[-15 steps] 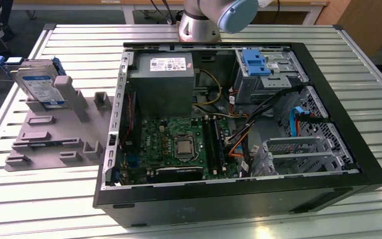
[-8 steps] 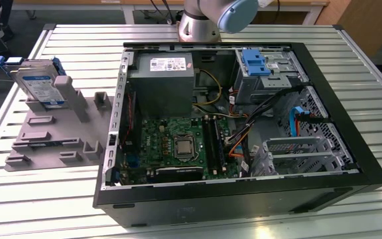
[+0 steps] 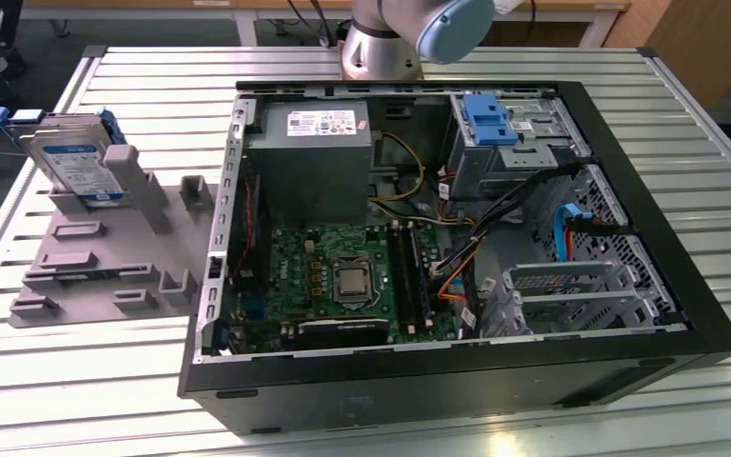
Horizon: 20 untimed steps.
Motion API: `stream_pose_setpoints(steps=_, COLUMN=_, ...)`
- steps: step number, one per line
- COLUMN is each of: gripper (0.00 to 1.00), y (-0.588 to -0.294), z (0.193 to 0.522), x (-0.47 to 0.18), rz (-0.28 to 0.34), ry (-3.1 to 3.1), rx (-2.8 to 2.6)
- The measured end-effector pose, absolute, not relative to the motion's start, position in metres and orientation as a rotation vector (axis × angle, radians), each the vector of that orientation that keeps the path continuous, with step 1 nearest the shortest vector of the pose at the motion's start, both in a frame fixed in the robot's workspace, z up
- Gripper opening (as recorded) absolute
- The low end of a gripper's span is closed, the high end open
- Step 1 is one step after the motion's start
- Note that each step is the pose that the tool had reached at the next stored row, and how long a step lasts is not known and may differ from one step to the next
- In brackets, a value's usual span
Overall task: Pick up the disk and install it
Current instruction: 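Pick up the disk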
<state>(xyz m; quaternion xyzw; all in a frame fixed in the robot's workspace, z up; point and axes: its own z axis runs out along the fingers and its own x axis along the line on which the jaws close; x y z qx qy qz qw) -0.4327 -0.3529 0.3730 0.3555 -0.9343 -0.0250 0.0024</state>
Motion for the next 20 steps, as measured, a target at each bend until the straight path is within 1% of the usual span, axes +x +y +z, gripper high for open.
stream_pose_setpoints(steps=20, gripper=0.11, y=-0.3528, z=0.3726, x=-0.4327, rz=-0.077, ry=-2.81, rx=1.382)
